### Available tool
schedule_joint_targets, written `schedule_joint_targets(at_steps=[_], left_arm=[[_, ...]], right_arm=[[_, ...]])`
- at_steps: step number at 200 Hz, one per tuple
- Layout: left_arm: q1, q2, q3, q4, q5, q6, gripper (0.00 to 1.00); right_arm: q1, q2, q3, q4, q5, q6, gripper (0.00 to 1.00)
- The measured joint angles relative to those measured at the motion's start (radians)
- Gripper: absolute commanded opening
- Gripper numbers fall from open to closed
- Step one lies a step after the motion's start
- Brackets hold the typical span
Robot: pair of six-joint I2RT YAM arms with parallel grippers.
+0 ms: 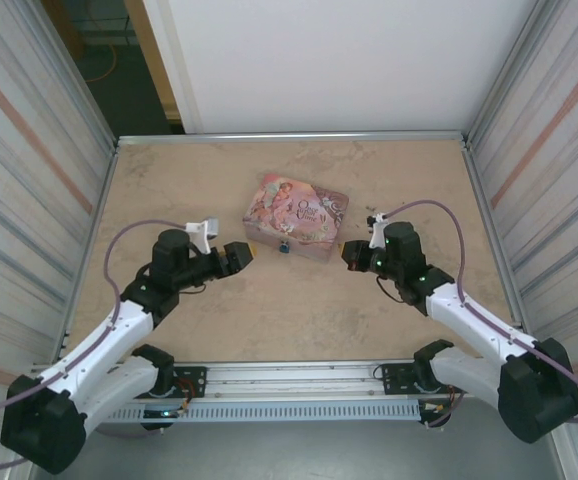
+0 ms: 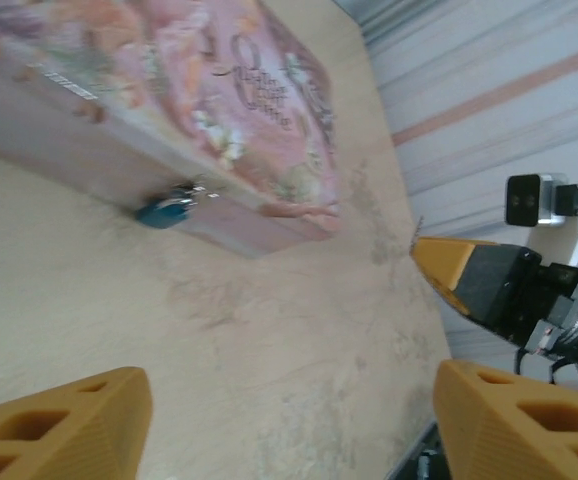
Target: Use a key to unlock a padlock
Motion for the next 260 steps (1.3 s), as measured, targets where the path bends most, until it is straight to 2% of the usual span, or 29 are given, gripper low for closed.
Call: schedule_joint_targets(at_steps=[32, 112, 170, 218, 260], left_arm=[[-0.065, 0.093, 0.075, 0.051, -0.014, 0.008, 0.59], [-0.209, 0.309, 0.212, 0.13, -0.042, 0.035, 0.53], [-0.259, 0.41, 0.266, 0.158, -0.049, 0.036, 0.46], [-0.272, 0.436, 0.279, 0.175, -0.065, 0.039, 0.36], [-0.273, 0.436, 0.281, 0.176, -0.078, 0.042, 0.35]], right_arm=[[0.094, -0.009, -0.011, 0.077, 0.027, 0.023, 0.0], [0.232, -0.009, -0.011, 0.163, 0.072, 0.045, 0.0], [0.276, -0.006, -0.011, 0.185, 0.095, 0.051, 0.0], [0.296, 0.032, -0.01, 0.192, 0.111, 0.051, 0.0], [0.301, 0.045, -0.004, 0.205, 0.116, 0.051, 0.0]])
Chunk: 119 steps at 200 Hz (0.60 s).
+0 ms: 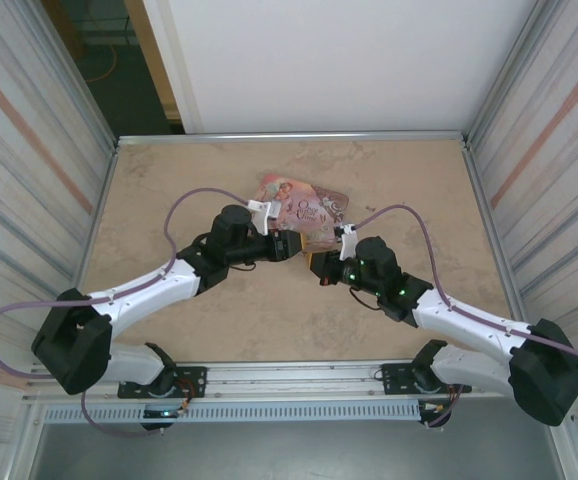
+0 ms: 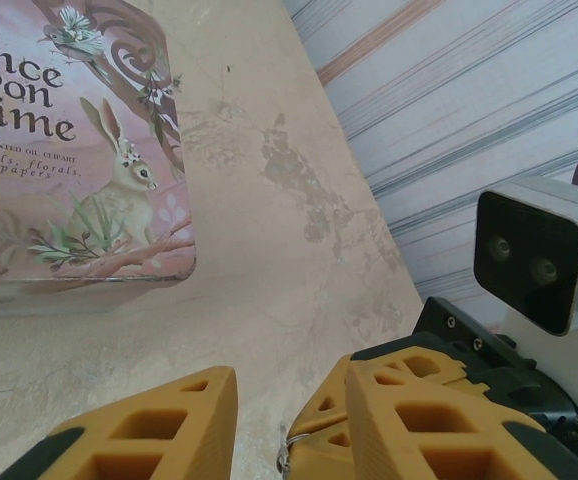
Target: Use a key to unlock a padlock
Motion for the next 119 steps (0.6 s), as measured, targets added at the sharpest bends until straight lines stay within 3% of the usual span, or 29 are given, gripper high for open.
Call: schedule_joint_targets(at_steps=[31, 107, 119], left_arm=[[-0.001, 0.0, 0.0, -0.005, -0.015, 0.006, 0.37], [-0.001, 0.0, 0.002, -0.005, -0.015, 0.025, 0.0], [-0.001, 0.0, 0.005, -0.009, -0.017, 0.029, 0.0]], right_arm=[[0.003, 0.001, 0.008, 0.014, 0.001, 0.0, 0.0], [0.008, 0.03, 0.022, 0.036, 0.005, 0.001, 0.0], [0.008, 0.035, 0.022, 0.041, 0.005, 0.001, 0.0]])
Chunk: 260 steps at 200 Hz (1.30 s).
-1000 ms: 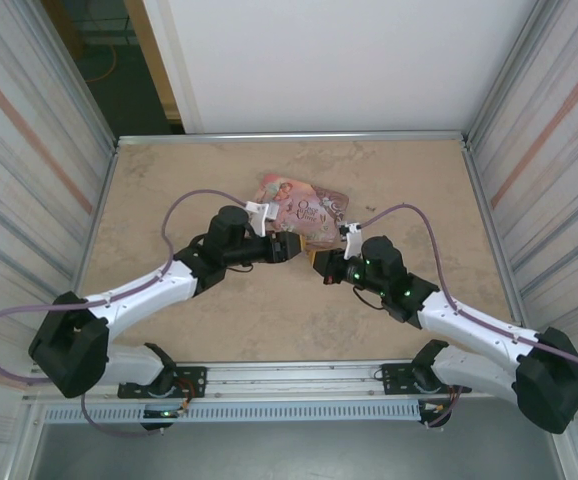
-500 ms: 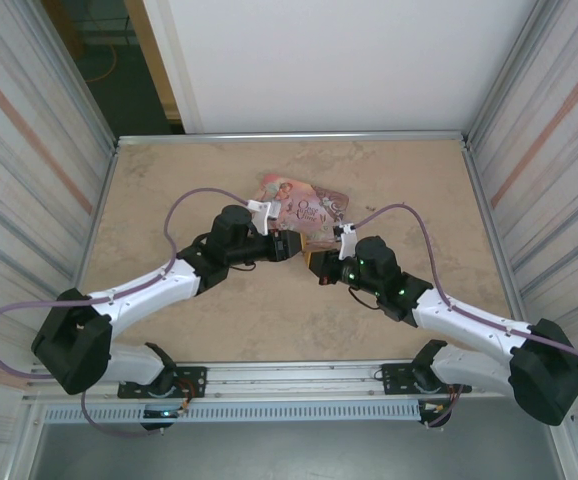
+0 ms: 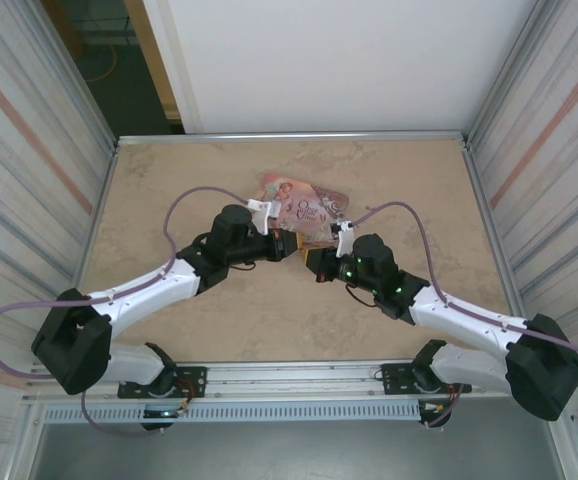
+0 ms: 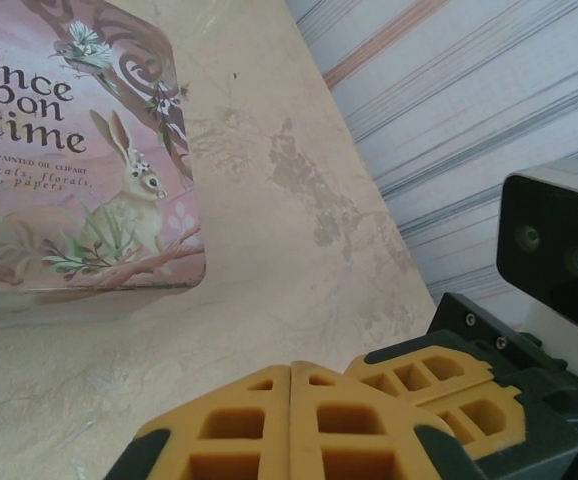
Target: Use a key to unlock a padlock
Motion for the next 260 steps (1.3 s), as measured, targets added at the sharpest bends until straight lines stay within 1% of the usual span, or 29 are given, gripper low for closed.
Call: schedule_joint_targets(at_steps=[20, 41, 50, 74, 95, 127, 140, 159, 186, 236, 260], left_arm=[[0.0, -0.001, 0.005, -0.015, -0.005, 0.008, 0.0], [0.0, -0.011, 0.011, -0.038, -0.006, 0.025, 0.0], [0.0, -0.021, 0.013, -0.051, -0.005, 0.035, 0.0], [0.014, -0.061, 0.013, -0.087, 0.01, 0.067, 0.0], [0.057, -0.106, 0.013, -0.106, 0.055, 0.095, 0.0], [0.123, -0.168, 0.013, -0.144, 0.146, 0.148, 0.0], [0.133, -0.183, 0.013, -0.158, 0.186, 0.172, 0.0], [0.138, -0.196, 0.013, -0.172, 0.239, 0.199, 0.0], [0.14, -0.198, 0.013, -0.177, 0.287, 0.214, 0.0], [0.14, -0.197, 0.013, -0.177, 0.315, 0.217, 0.0], [0.14, -0.197, 0.013, -0.177, 0.317, 0.216, 0.0]], right_arm=[[0.0, 0.002, 0.0, 0.003, -0.001, 0.0, 0.0], [-0.001, 0.002, 0.0, 0.009, -0.011, 0.001, 0.13], [-0.006, 0.002, 0.0, 0.011, -0.021, 0.006, 0.2], [-0.048, 0.0, 0.0, 0.012, -0.085, 0.002, 0.35], [-0.098, -0.02, -0.014, 0.063, -0.163, 0.013, 0.47], [-0.153, -0.047, -0.058, 0.205, -0.297, 0.05, 0.61], [-0.154, -0.047, -0.059, 0.24, -0.34, 0.056, 0.64], [-0.15, -0.037, -0.058, 0.293, -0.396, 0.058, 0.64], [-0.13, 0.017, -0.042, 0.326, -0.436, 0.058, 0.59], [-0.094, 0.12, 0.012, 0.35, -0.462, 0.058, 0.46], [-0.087, 0.155, 0.025, 0.362, -0.463, 0.059, 0.42]])
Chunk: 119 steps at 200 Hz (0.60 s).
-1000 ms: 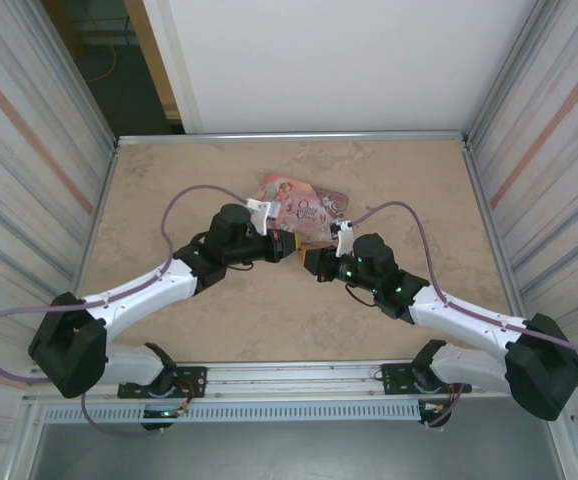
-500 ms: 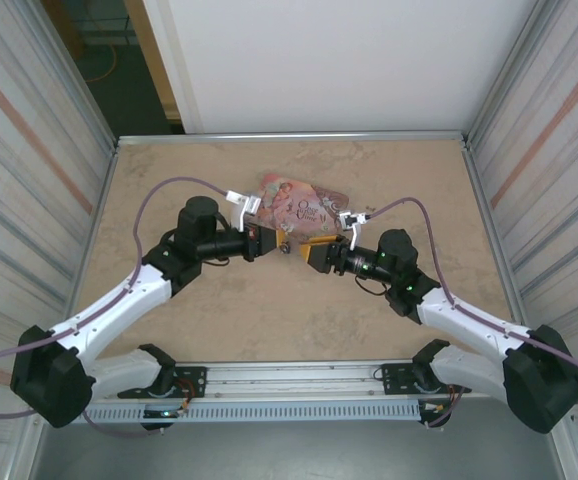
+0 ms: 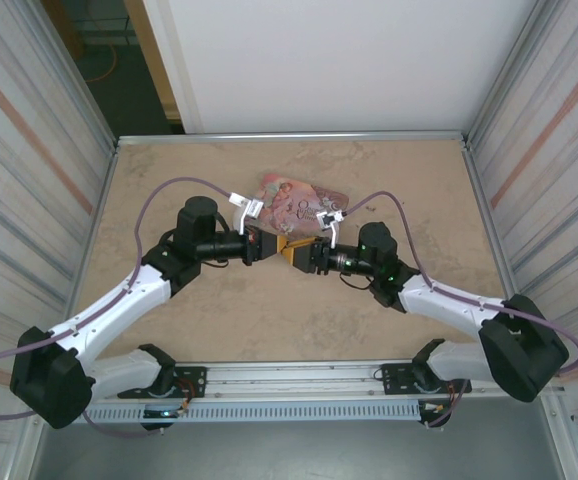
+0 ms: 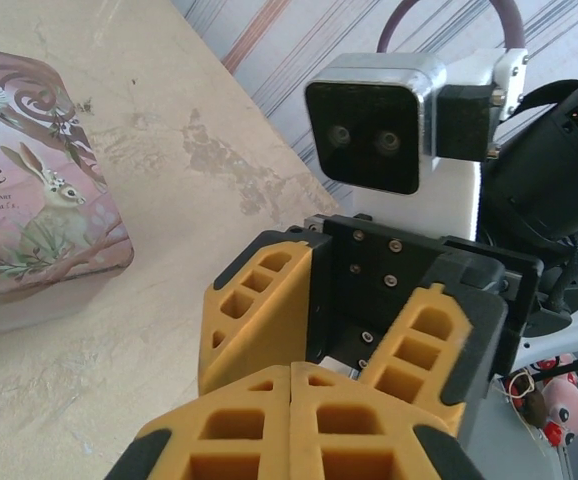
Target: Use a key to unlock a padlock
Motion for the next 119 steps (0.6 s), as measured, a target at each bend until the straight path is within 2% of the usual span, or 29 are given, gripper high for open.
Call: schedule_joint_targets(at_steps=[119], left_arm=[[0.006, 0.0, 0.0, -0.003, -0.031, 0.0, 0.0]], right_arm=[[0.01, 0.024, 0.005, 0.022, -0.02, 0.015, 0.34]])
